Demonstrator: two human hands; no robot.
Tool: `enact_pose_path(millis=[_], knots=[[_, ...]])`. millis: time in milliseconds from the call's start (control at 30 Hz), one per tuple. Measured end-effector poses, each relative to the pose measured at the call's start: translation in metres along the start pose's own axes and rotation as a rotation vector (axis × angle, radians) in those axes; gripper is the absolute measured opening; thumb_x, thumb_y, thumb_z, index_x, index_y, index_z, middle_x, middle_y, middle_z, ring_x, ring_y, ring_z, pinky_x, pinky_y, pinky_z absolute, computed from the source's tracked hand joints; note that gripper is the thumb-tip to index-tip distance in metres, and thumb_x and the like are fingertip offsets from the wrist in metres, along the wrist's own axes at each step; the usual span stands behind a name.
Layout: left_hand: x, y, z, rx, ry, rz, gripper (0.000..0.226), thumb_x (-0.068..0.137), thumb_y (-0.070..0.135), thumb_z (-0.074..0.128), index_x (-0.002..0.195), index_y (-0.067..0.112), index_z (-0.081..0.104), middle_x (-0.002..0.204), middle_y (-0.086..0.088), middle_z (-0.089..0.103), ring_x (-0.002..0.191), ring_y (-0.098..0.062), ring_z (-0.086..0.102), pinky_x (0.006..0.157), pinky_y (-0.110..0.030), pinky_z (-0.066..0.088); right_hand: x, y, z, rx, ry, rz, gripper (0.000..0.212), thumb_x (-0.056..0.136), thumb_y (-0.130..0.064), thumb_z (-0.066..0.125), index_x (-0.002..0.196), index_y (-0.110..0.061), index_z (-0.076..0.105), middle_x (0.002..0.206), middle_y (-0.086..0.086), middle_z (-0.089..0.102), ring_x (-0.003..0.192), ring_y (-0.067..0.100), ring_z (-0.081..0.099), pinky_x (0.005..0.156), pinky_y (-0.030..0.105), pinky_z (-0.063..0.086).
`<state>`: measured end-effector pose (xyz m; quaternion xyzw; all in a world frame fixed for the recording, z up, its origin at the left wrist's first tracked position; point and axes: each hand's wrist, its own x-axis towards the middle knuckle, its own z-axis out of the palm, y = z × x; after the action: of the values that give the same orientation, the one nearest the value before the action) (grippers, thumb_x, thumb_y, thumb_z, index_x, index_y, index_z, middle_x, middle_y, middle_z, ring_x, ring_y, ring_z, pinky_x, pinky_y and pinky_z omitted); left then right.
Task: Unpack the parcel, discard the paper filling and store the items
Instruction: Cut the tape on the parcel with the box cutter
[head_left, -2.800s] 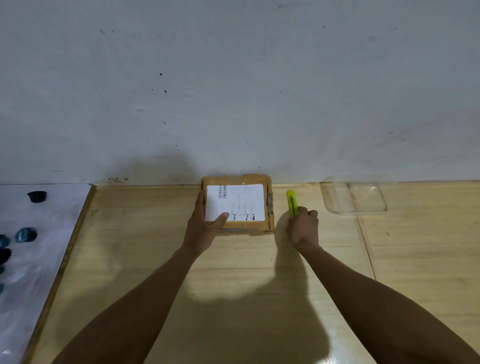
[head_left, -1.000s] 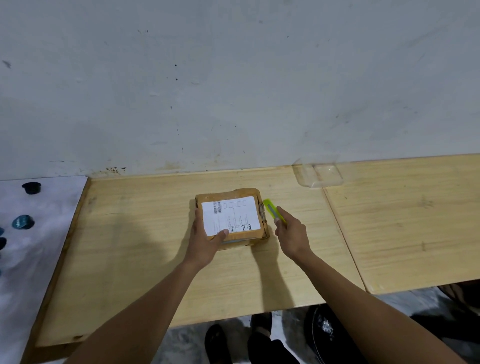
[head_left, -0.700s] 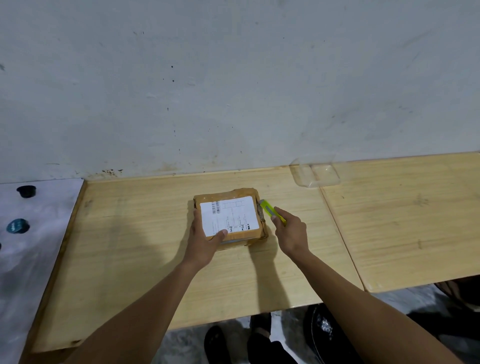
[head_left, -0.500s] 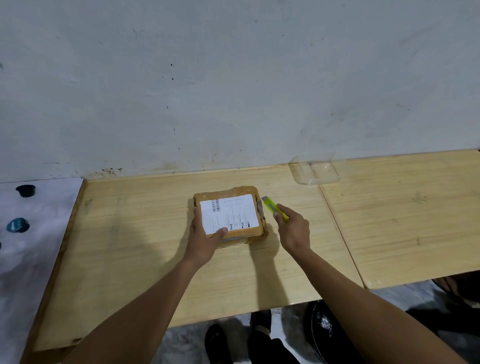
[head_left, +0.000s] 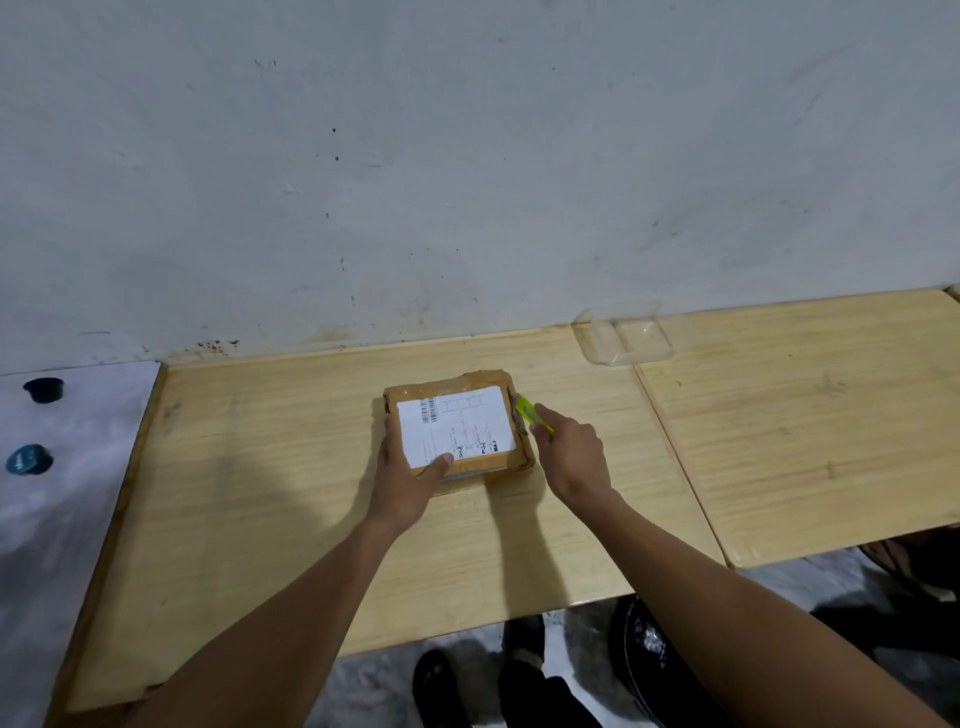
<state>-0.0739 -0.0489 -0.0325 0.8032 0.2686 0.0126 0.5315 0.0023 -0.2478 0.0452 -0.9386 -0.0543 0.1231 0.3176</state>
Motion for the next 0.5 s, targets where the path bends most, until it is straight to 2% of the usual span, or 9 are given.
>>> enact_pose_path(millis=[100, 233, 367, 500], knots=[[0.0, 0.0, 0.0, 0.002, 0.003, 0.002, 0.104, 0.085, 0.038, 0.071, 0.154, 0.031, -0.006, 0.159, 0.005, 0.022, 0.142, -0.016, 0.03, 0.108, -0.029, 0.031, -0.002, -0.005, -0.002, -0.055, -0.007, -0.001, 0.033, 0.101, -0.023, 0.04, 0.127, -0.015, 0.057, 0.109, 0.021, 0.067, 0.103, 0.043, 0.057, 0.087, 0.047, 0.049], [-0.002, 0.003, 0.0, 0.011, 0.011, 0.002, 0.101, 0.087, 0.034, 0.07, 0.155, 0.028, -0.005, 0.16, 0.006, 0.018, 0.143, -0.015, 0.027, 0.102, -0.022, 0.027, 0.003, -0.01, -0.005, -0.138, -0.05, -0.018, 0.032, 0.099, -0.022, 0.039, 0.122, -0.014, 0.059, 0.106, 0.019, 0.065, 0.099, 0.041, 0.056, 0.08, 0.044, 0.048], [-0.003, 0.003, 0.001, 0.014, 0.016, 0.003, 0.1, 0.088, 0.033, 0.069, 0.155, 0.027, -0.004, 0.16, 0.005, 0.019, 0.142, -0.016, 0.028, 0.102, -0.021, 0.027, 0.005, -0.008, -0.007, -0.233, -0.096, -0.029, 0.025, 0.097, -0.022, 0.039, 0.107, -0.02, 0.062, 0.089, 0.014, 0.062, 0.077, 0.035, 0.048, 0.063, 0.035, 0.037], [-0.005, 0.005, 0.0, 0.013, 0.014, -0.008, 0.099, 0.088, 0.035, 0.069, 0.155, 0.027, -0.004, 0.16, 0.005, 0.018, 0.142, -0.016, 0.029, 0.102, -0.022, 0.028, -0.005, -0.002, -0.007, -0.257, -0.13, -0.029, 0.019, 0.095, -0.02, 0.04, 0.095, -0.017, 0.059, 0.085, 0.011, 0.06, 0.076, 0.034, 0.048, 0.06, 0.035, 0.034]])
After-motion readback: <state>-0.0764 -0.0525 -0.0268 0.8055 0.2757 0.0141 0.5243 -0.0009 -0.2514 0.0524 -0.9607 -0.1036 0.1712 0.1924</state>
